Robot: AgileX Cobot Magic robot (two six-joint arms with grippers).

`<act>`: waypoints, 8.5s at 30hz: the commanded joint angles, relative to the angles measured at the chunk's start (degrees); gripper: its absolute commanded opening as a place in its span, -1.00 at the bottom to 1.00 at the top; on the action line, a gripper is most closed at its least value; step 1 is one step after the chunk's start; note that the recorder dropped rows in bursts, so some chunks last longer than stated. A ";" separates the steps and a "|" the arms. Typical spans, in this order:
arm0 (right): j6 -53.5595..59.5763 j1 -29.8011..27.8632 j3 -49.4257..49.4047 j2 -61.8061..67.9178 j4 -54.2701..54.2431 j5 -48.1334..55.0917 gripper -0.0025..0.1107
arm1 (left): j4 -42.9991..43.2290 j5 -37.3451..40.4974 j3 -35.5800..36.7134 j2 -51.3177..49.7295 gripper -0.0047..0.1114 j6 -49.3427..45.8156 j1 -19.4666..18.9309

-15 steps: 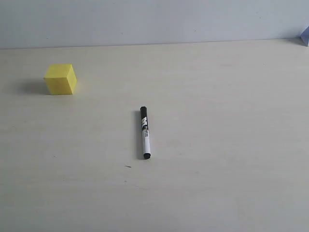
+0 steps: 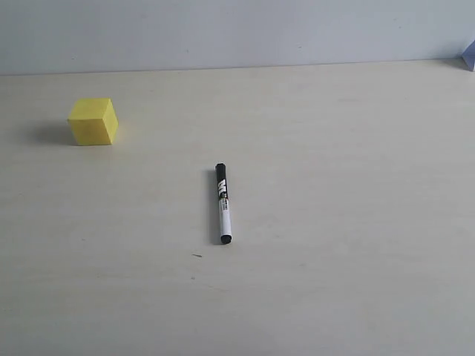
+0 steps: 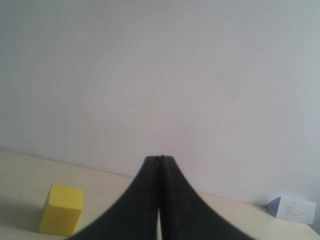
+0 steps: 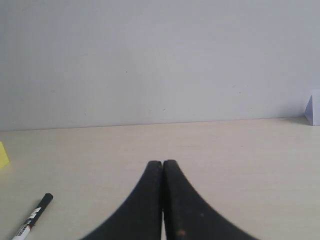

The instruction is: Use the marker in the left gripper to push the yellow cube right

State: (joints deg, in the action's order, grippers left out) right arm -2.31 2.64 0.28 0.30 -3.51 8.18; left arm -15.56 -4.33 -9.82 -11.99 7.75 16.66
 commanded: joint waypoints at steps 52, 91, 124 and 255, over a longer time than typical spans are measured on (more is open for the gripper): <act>0.09 0.05 -0.28 -0.30 0.01 -0.48 -0.96 | 10.35 63.24 -66.52 -88.20 -0.13 17.60 13.08; 0.09 0.05 -0.28 -0.30 0.01 -0.48 -0.96 | 11.99 73.26 -93.67 -119.21 -0.13 25.03 26.10; 0.09 0.05 -0.28 -0.30 0.01 -0.48 -0.96 | 11.99 69.74 -93.67 -120.62 -0.13 26.08 26.23; 0.09 0.05 -0.28 -0.30 0.01 -0.48 -0.96 | 16.93 74.30 -97.43 -102.69 -0.92 -65.23 -3.64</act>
State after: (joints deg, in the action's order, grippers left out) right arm -2.31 2.64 0.28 0.30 -3.51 8.18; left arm 1.60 69.67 -107.02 -115.41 -50.49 16.43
